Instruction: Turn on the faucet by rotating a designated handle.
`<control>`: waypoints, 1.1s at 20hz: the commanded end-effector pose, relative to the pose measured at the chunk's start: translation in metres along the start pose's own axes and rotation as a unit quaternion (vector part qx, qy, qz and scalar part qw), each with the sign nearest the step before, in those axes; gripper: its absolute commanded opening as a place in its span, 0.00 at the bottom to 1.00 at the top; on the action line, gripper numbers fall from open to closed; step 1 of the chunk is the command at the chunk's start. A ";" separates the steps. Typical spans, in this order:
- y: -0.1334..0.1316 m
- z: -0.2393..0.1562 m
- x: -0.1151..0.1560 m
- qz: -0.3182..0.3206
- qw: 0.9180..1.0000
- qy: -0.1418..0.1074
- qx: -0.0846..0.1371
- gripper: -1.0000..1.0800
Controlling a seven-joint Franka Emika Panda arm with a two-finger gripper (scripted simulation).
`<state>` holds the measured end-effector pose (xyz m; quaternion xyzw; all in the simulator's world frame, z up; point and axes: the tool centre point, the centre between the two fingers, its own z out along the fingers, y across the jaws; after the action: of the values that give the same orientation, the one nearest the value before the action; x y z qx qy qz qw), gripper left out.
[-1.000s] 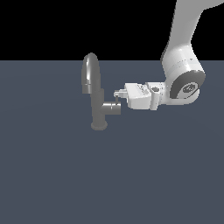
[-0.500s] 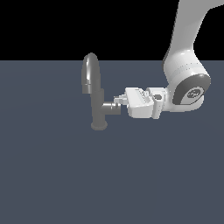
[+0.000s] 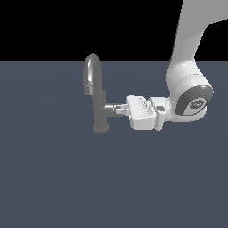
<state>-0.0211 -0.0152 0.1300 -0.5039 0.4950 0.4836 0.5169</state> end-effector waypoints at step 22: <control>-0.011 -0.002 0.082 0.016 1.000 0.001 0.002 0.00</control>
<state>-0.0045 -0.0325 0.0713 -0.5021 0.4999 0.4792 0.5180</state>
